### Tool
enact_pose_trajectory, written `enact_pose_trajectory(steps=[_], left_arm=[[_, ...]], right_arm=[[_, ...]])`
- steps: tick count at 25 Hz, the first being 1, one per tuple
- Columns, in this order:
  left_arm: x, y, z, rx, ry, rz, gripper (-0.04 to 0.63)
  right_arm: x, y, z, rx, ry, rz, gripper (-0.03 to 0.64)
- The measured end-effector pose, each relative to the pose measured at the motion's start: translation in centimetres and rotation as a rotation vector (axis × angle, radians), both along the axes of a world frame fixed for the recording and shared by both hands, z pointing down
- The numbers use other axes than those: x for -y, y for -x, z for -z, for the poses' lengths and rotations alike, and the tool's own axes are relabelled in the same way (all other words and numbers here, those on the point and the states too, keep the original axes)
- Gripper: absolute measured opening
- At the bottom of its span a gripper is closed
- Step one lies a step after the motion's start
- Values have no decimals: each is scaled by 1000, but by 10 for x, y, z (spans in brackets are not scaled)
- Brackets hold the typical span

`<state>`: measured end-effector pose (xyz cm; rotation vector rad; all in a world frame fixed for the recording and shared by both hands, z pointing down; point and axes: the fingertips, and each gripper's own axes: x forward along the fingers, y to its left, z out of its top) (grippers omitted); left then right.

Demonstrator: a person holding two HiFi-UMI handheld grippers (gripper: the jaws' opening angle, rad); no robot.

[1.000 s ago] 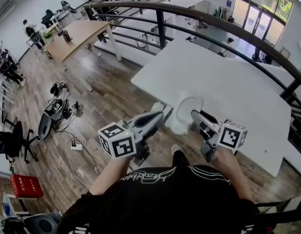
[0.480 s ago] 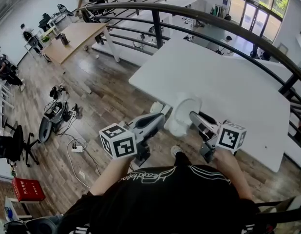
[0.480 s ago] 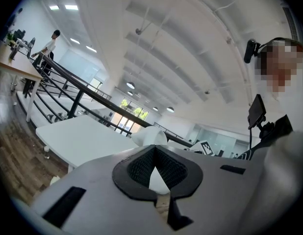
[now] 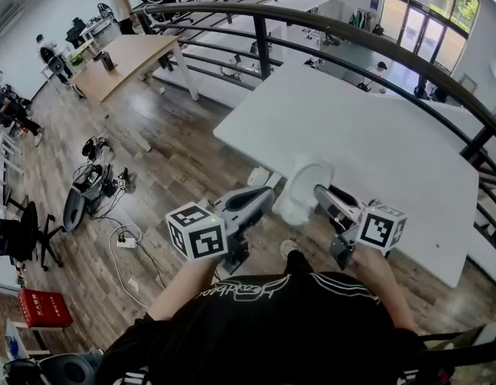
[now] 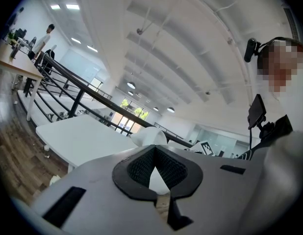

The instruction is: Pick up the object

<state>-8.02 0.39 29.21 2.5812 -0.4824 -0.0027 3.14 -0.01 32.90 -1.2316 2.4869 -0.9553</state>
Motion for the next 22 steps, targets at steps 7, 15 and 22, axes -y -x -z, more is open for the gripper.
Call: enact_pose_trajectory(steps=[7, 15, 22], left_arm=[[1, -2, -9, 4, 9, 5, 8], [3, -2, -16, 4, 29, 15, 8], [-6, 3, -11, -1, 30, 10, 8]], right_arm=[[2, -3, -11, 0, 5, 1, 114], [4, -5, -18, 15, 22, -1, 114], [-6, 2, -11, 6, 22, 0, 114]])
